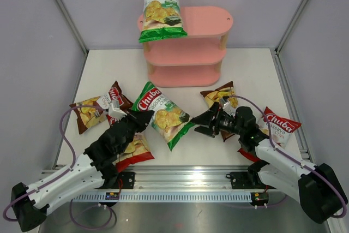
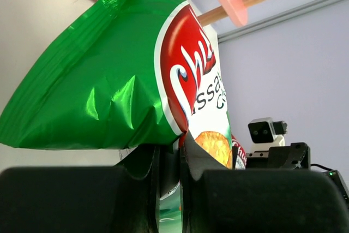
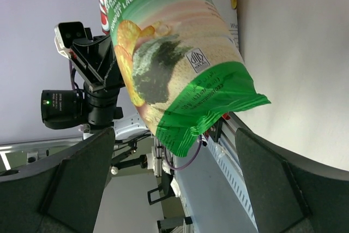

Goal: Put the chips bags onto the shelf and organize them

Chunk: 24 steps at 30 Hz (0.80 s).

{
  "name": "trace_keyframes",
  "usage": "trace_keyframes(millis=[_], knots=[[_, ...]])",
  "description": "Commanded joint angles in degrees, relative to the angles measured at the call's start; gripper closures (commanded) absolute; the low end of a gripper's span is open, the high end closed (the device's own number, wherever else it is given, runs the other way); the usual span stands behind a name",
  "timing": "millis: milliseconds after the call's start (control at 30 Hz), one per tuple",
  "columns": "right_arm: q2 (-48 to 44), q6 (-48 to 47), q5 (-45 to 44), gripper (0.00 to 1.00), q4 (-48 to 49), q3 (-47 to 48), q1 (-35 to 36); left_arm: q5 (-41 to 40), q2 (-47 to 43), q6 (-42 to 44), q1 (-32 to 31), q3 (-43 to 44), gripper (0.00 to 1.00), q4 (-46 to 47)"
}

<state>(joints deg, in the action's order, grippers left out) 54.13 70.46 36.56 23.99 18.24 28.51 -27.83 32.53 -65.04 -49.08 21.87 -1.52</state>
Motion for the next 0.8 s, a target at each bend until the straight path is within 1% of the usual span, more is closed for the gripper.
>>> trace_keyframes(millis=[0, 167, 233, 367, 467, 567, 700, 767], knots=[[1.59, 0.47, -1.75, 0.01, 1.31, 2.77, 2.16, -4.33, -1.59, -1.85, 0.21, 2.13, 1.0, 6.61], [4.67, 1.61, -3.24, 0.0, 9.22, 2.94, 5.5, -2.05, -0.54, -2.81, 0.21, 2.83, 1.0, 11.0], [6.07, 1.26, -3.68, 0.0, 11.78, 3.55, 6.55, -0.21, -0.19, -3.95, 0.21, 3.01, 1.0, 12.58], [7.92, 1.44, -4.65, 0.01, 20.02, 3.21, 7.35, 4.88, 1.65, -6.5, 0.13, 2.74, 1.0, 15.58], [8.62, 1.26, -4.91, 0.0, 23.89, 3.21, 7.43, 8.39, 3.32, -8.09, 0.21, 2.66, 1.0, 16.98], [9.15, 1.18, -5.18, 0.01, 26.89, 3.21, 7.52, 11.39, 4.29, -9.23, 0.21, 1.6, 1.0, 19.79], [9.5, 0.91, -5.62, 0.01, 27.25, 3.91, 7.52, 13.24, 5.87, -9.49, 0.12, 0.9, 1.0, 20.94], [9.42, 0.12, -5.97, 0.02, 26.9, 4.0, 7.61, 14.47, 6.14, -9.5, 0.12, -0.5, 1.0, 23.39]])
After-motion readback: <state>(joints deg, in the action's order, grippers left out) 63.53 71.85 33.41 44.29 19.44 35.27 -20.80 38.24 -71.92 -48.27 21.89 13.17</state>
